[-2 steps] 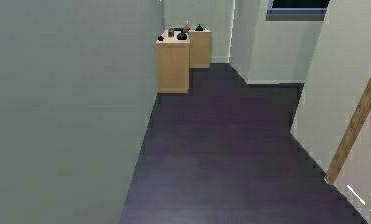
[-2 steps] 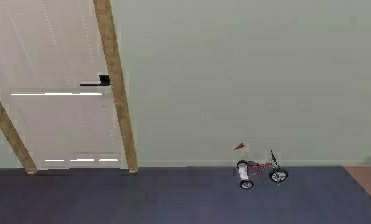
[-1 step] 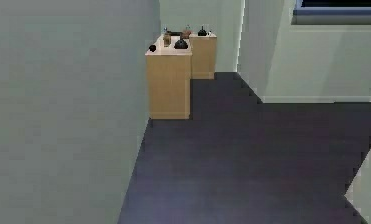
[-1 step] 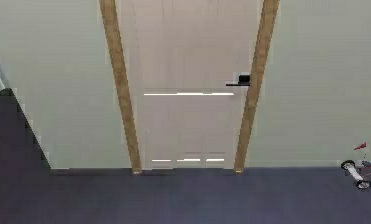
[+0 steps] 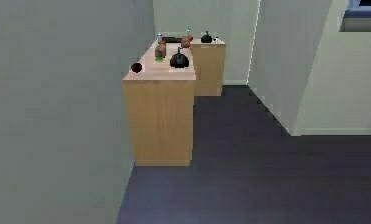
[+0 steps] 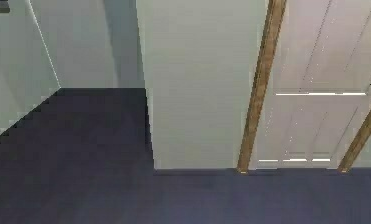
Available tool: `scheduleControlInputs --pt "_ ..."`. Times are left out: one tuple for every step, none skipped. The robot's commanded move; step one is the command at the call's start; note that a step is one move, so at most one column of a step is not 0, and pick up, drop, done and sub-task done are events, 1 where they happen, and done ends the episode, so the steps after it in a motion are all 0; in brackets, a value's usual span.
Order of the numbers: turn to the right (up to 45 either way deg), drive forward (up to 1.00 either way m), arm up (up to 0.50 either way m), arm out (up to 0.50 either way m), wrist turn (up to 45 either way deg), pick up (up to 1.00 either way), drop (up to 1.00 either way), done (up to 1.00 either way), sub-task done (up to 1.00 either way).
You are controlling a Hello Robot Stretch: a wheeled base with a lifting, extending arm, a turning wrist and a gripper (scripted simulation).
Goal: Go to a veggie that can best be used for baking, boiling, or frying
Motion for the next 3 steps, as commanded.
scheduleControlInputs --pt "0.0 1.00 0.00 0.00 0.0 0.00 0.00 0.00 0.00" --pt "-27.0 0.00 0.00 0.00 0.0 0.00 0.00 0.00 0.00" --pt "0.0 0.00 0.00 0.00 0.0 0.00 0.00 1.00 0.00"
